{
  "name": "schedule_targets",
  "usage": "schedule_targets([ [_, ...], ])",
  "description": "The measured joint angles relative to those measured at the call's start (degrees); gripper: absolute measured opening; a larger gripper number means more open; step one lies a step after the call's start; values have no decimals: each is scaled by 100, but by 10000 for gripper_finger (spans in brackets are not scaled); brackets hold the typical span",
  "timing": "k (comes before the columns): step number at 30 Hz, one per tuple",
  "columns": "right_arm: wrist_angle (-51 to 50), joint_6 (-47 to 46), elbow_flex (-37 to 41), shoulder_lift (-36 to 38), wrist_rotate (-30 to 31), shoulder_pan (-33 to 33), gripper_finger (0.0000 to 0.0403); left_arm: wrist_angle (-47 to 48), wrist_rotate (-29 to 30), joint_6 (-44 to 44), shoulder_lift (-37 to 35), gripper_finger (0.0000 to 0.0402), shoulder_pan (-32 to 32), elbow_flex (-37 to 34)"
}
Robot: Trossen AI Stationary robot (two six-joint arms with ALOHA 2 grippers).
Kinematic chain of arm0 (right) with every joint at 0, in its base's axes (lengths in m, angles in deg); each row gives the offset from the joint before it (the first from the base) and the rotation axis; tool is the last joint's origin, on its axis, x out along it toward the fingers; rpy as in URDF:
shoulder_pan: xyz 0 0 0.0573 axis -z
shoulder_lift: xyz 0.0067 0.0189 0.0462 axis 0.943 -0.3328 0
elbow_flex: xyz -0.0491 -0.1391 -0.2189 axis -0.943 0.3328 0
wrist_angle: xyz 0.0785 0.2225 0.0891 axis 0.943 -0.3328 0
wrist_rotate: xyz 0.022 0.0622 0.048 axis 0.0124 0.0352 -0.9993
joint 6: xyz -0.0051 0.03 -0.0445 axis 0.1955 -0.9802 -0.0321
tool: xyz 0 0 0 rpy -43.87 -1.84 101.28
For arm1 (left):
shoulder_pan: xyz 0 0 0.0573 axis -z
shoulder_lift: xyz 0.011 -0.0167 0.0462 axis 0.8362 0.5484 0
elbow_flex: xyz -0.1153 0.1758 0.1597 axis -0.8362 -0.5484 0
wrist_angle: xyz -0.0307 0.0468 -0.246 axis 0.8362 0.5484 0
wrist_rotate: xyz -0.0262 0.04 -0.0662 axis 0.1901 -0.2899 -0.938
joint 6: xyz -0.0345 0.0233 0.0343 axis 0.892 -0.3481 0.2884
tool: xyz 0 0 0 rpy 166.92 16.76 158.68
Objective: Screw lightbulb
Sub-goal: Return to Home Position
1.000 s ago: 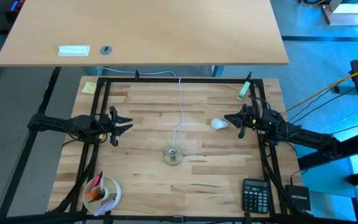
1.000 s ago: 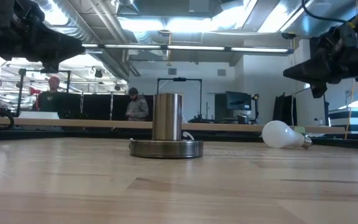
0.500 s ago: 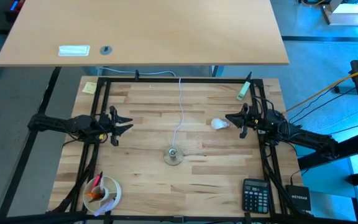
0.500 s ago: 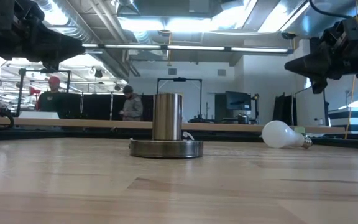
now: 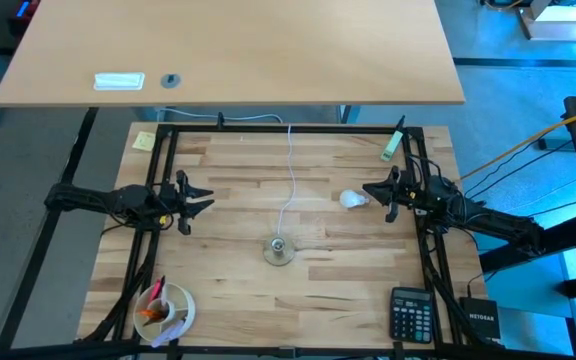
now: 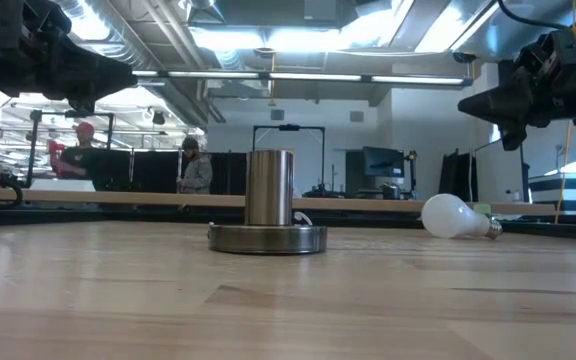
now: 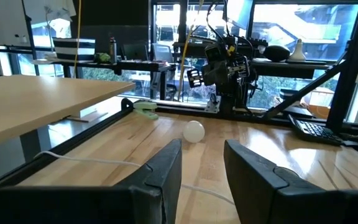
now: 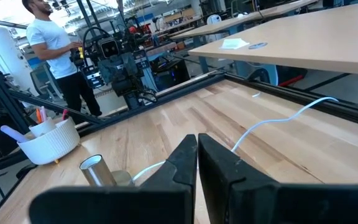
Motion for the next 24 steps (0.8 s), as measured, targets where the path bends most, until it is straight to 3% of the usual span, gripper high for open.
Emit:
schedule_targets([
  [24, 49, 1, 1, 0, -15, 0, 19, 2, 0, 0, 0, 111, 0, 0],
])
